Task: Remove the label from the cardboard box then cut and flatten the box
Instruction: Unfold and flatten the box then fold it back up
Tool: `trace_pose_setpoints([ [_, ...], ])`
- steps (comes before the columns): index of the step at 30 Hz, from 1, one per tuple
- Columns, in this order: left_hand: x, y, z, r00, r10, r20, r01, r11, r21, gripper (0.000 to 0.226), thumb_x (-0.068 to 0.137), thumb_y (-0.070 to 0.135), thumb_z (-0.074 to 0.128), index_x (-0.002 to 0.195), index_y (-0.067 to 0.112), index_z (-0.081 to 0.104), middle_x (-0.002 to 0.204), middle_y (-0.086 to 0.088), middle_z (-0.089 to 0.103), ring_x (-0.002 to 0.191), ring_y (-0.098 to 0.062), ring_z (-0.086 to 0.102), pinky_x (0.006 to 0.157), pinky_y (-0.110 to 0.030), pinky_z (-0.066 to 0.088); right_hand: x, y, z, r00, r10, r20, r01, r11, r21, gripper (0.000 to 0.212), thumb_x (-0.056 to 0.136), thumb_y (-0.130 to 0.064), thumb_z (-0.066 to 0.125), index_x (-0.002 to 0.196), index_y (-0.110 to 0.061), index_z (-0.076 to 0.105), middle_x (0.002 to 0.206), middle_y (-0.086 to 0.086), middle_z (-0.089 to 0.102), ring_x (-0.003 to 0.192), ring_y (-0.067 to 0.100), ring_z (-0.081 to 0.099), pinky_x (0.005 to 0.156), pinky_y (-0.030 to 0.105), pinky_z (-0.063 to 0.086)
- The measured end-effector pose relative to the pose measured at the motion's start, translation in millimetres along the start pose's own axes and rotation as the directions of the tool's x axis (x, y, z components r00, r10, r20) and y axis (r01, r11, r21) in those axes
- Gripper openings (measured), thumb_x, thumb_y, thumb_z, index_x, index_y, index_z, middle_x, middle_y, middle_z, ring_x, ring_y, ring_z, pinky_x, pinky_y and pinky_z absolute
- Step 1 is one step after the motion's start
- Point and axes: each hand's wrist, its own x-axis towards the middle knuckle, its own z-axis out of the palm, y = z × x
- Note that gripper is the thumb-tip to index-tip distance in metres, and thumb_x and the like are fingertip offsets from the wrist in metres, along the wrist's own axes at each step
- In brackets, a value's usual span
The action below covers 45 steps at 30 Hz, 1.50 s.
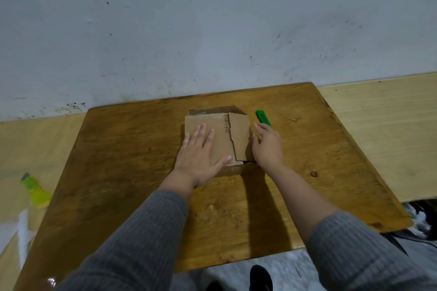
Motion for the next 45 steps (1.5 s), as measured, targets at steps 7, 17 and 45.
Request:
trace_pose_setpoints([
  [7, -1, -1, -4, 0.999, 0.025, 0.035, -0.025, 0.999, 0.019, 0.113, 0.071, 0.089, 0.018, 0.154, 0.016, -0.006, 0.160, -0.008, -0.019, 0.146, -0.020, -0.019, 0.119, -0.042, -0.010, -11, -20, 5, 0.955, -0.221, 0.200, 0.264, 0.939, -0.222, 0.060, 0.090, -0.044, 0.054, 0.144, -0.025, 0.034, 0.149, 0.003, 0.040, 0.136, 0.025, 0.035, 0.110, 0.042, 0.033],
  [17, 2, 11, -3, 0.997, -0.074, -0.004, 0.074, 0.996, -0.058, 0.105, 0.077, 0.085, 0.013, 0.154, 0.015, 0.002, 0.161, -0.007, -0.011, 0.147, -0.021, -0.015, 0.120, -0.044, -0.007, -10, 11, -24, 0.975, -0.140, 0.172, 0.216, 0.767, -0.605, 0.050, 0.092, -0.021, 0.049, 0.141, -0.021, 0.040, 0.160, 0.002, 0.004, 0.146, 0.025, 0.008, 0.116, 0.048, 0.015],
  [45, 19, 54, -17, 0.943, -0.315, 0.105, 0.324, 0.943, -0.081, 0.099, 0.081, 0.077, 0.038, 0.153, 0.028, -0.010, 0.159, -0.010, -0.018, 0.147, -0.030, -0.015, 0.116, -0.058, -0.003, -2, 28, -25, 0.709, -0.103, 0.697, 0.614, 0.576, -0.540, 0.101, 0.076, -0.066, 0.057, 0.151, -0.021, 0.006, 0.159, 0.012, 0.012, 0.147, 0.029, 0.004, 0.110, 0.060, -0.014],
])
